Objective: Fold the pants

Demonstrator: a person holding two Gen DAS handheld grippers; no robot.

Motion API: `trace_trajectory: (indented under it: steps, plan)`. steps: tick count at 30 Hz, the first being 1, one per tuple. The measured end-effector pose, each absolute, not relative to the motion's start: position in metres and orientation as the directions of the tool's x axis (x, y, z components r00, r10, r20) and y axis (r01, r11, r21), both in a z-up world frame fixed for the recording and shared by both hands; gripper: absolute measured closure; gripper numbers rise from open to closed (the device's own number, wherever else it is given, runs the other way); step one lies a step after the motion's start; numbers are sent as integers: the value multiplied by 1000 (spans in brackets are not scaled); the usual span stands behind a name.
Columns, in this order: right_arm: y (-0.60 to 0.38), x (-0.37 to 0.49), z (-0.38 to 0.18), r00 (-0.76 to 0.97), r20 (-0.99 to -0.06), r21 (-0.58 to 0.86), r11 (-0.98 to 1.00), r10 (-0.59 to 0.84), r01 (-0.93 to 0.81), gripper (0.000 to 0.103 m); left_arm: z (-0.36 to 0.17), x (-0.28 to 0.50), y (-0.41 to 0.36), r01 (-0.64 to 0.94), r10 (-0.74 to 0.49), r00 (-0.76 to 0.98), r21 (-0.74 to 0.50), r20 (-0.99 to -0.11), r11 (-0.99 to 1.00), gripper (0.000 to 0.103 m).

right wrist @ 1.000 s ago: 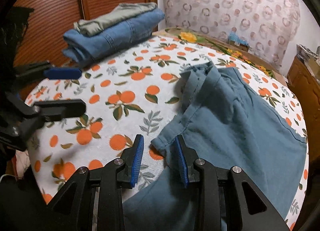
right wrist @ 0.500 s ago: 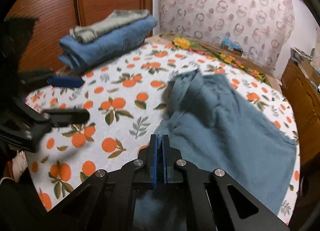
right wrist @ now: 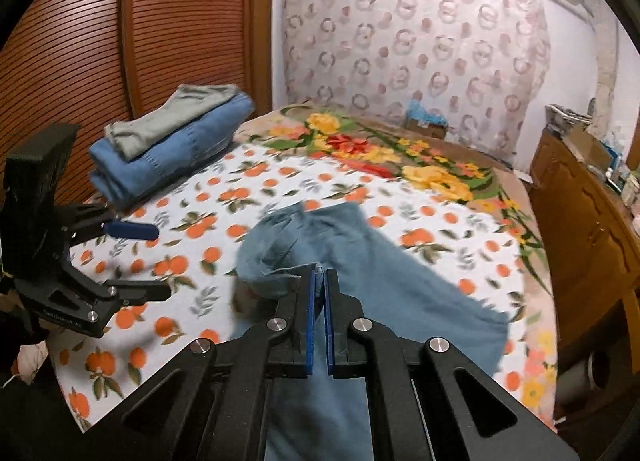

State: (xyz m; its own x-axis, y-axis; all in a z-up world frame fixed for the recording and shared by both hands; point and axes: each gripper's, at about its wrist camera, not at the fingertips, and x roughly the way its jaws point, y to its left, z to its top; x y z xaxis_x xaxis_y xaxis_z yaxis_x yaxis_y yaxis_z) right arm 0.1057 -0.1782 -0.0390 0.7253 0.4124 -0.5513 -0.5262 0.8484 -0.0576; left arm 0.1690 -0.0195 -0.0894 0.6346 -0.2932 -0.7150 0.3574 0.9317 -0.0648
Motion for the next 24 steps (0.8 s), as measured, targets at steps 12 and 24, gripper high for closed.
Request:
trace_trajectory:
  steps: [12, 24]
  plan:
    - [-221, 139, -54, 753, -566, -31, 904, 335, -426, 99, -98, 221, -49, 398, -294, 591, -46, -751, 916, 25]
    - [-240, 169, -48, 775, -567, -36, 931, 280, -363, 99, -102, 260, -70, 421, -305, 560, -52, -770, 905, 25]
